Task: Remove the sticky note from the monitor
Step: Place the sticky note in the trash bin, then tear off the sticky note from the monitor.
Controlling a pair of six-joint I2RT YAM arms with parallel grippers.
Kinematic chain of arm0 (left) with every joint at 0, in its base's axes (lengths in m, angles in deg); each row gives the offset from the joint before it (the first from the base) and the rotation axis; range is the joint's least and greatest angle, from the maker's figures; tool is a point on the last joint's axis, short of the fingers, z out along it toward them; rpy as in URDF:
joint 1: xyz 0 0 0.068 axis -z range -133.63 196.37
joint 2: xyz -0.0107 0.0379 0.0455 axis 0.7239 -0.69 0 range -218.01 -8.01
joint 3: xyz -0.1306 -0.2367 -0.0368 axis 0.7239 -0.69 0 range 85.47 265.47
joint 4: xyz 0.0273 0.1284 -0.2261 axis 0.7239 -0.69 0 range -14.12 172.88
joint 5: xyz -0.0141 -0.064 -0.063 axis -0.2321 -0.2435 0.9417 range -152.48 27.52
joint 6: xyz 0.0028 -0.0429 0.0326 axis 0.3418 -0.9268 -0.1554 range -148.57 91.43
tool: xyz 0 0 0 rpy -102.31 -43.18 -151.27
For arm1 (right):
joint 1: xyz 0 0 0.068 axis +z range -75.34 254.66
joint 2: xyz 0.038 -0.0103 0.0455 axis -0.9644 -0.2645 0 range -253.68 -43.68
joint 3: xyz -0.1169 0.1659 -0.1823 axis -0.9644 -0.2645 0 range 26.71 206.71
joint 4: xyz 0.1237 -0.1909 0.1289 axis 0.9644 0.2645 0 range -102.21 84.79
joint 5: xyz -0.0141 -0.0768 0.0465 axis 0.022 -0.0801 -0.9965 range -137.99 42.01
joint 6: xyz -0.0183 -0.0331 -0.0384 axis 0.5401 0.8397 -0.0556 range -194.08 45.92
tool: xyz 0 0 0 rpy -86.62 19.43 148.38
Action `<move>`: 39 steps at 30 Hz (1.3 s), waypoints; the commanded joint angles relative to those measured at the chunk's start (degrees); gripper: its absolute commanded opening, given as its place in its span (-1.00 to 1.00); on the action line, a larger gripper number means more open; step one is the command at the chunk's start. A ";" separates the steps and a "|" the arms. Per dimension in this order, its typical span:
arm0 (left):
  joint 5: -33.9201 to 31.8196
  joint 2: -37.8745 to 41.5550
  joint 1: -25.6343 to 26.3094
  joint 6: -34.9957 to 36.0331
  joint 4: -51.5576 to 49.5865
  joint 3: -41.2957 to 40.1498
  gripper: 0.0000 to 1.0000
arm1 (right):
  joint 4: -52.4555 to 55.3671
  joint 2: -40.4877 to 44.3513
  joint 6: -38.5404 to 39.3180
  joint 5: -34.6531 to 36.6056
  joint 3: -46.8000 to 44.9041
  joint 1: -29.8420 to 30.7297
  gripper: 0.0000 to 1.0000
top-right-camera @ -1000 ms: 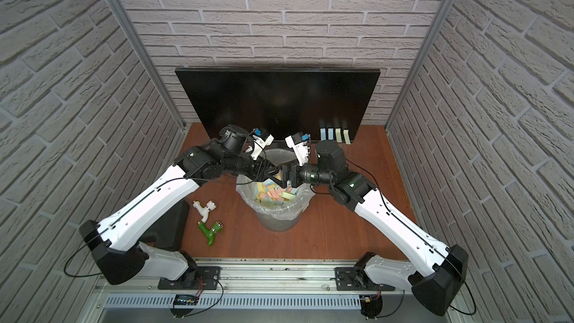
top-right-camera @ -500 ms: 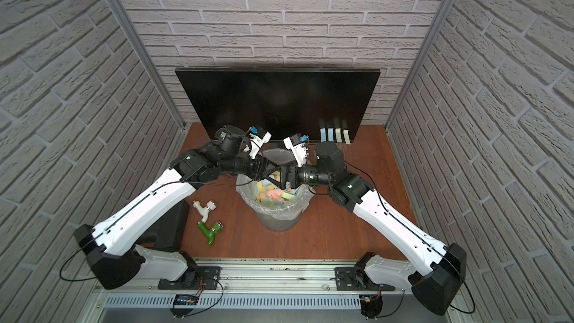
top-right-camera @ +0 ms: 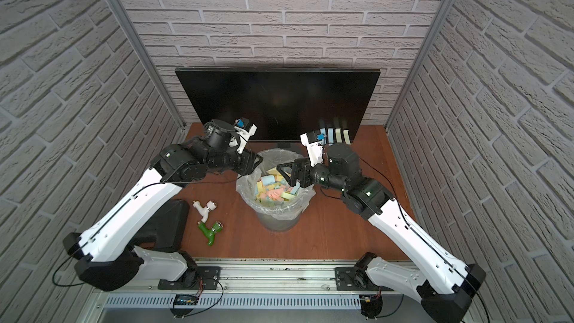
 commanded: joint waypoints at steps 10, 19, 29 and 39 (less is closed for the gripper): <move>-6.29 -5.88 -3.05 3.69 -10.02 -0.06 0.14 | 11.10 6.15 -2.69 14.20 1.81 -10.34 0.68; -5.16 -8.47 -3.59 2.38 -7.35 -2.56 0.13 | 12.15 6.05 -2.74 7.47 -0.16 -20.95 0.67; -3.10 -9.43 -3.63 0.48 -4.66 -4.95 -0.09 | 5.01 0.22 -11.45 -3.22 -4.55 -34.28 0.63; -2.04 -9.77 -3.54 -0.20 -3.66 -5.46 -0.19 | -10.67 -7.94 -23.49 -9.04 -9.18 -42.71 0.37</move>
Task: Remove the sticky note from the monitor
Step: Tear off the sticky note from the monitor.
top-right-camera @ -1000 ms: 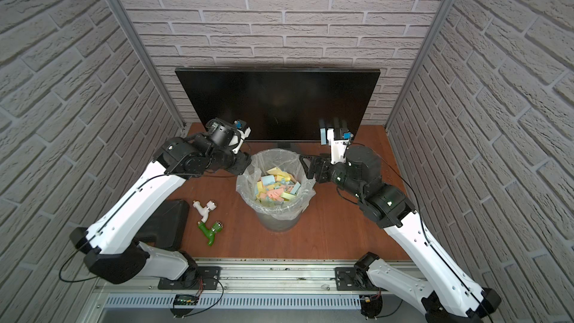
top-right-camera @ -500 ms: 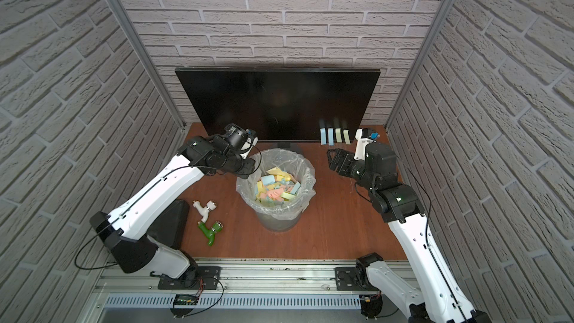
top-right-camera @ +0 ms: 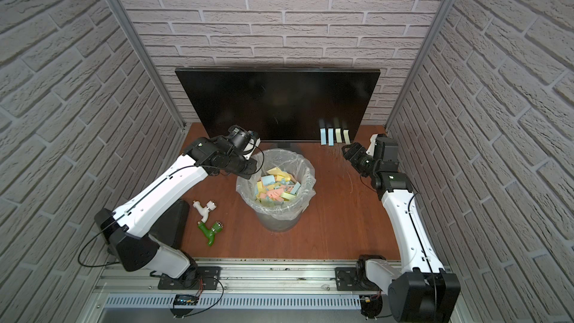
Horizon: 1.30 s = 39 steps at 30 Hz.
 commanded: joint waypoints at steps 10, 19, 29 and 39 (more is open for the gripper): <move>1.14 -0.48 -0.16 -0.68 1.97 -1.31 -0.20 | -20.55 -9.35 -9.17 -2.68 0.34 -2.26 0.31; 1.54 -0.30 -0.13 -0.68 2.24 -1.28 -0.20 | -24.04 -12.76 -10.03 -1.93 0.97 -2.27 0.14; 1.76 -0.19 -0.11 -0.55 2.36 -1.47 -0.20 | -25.70 -13.76 -10.66 -1.29 1.44 -2.27 -0.40; 1.60 0.23 -0.10 -0.70 2.45 -1.93 -0.20 | -25.50 -11.91 -11.02 -1.74 0.82 -2.27 -0.94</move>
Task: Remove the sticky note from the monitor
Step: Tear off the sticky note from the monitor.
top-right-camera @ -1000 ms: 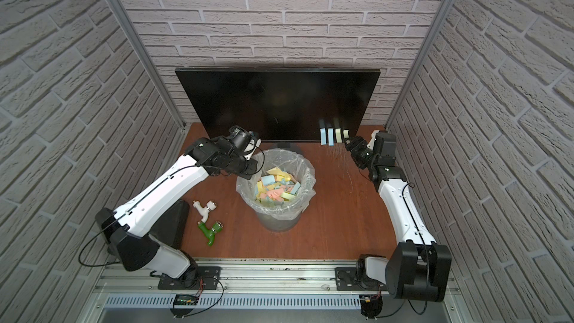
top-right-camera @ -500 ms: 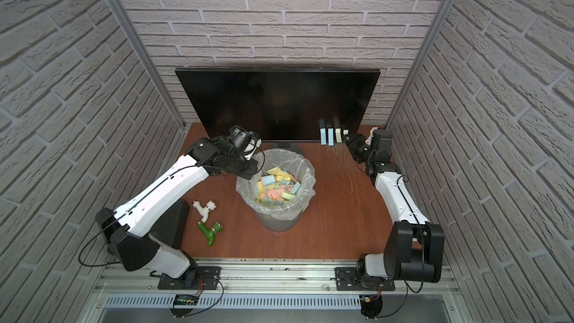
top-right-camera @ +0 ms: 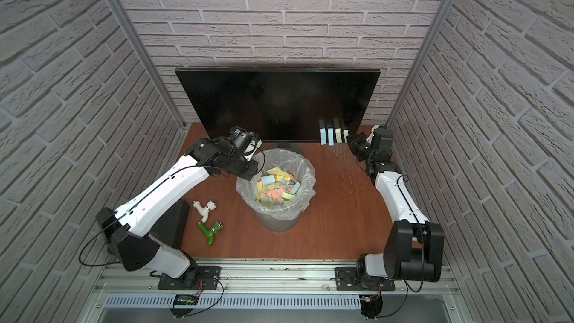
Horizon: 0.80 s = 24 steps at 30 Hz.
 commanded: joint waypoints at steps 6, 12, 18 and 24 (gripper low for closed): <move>0.22 0.39 -0.10 -0.78 2.14 -1.32 -0.21 | 0.26 5.67 1.93 0.23 0.79 -0.22 -0.94; 0.35 0.40 -0.10 -0.86 2.30 -1.42 -0.23 | 2.60 9.37 2.89 0.56 1.20 -0.23 -0.94; 0.38 0.50 -0.15 -0.95 2.32 -1.51 -0.24 | 4.98 12.87 3.21 -1.42 2.50 -0.16 -0.94; 0.46 0.67 -0.10 -1.12 2.49 -1.52 -0.24 | 11.21 18.26 8.52 -1.81 5.68 5.00 -0.94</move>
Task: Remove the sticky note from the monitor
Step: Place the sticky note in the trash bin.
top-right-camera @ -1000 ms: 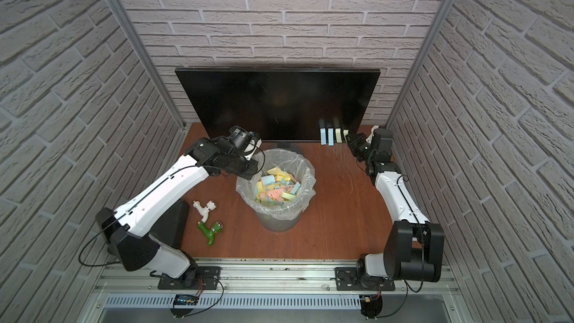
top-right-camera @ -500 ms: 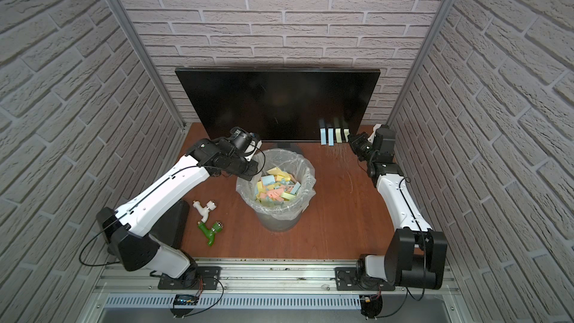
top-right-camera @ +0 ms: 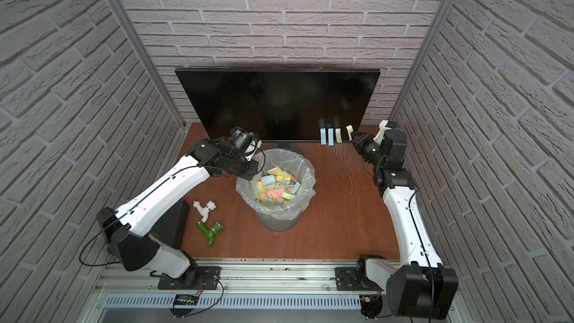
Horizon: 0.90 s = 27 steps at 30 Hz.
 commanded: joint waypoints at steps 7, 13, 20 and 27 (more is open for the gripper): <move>0.55 0.71 -0.07 -0.22 1.69 -0.97 -0.24 | 11.40 3.88 16.26 4.02 7.26 22.42 -0.94; 0.42 0.89 -0.06 -0.34 1.77 -1.47 -0.24 | 18.27 -0.43 25.33 10.67 9.59 36.15 -0.94; 0.29 0.63 -0.03 -0.35 2.03 -1.83 -0.25 | 22.91 -6.00 32.02 17.06 12.13 44.60 -0.94; 0.31 0.67 -0.02 -0.19 1.72 -1.55 -0.26 | 25.93 -11.25 35.36 18.99 14.15 49.73 -0.73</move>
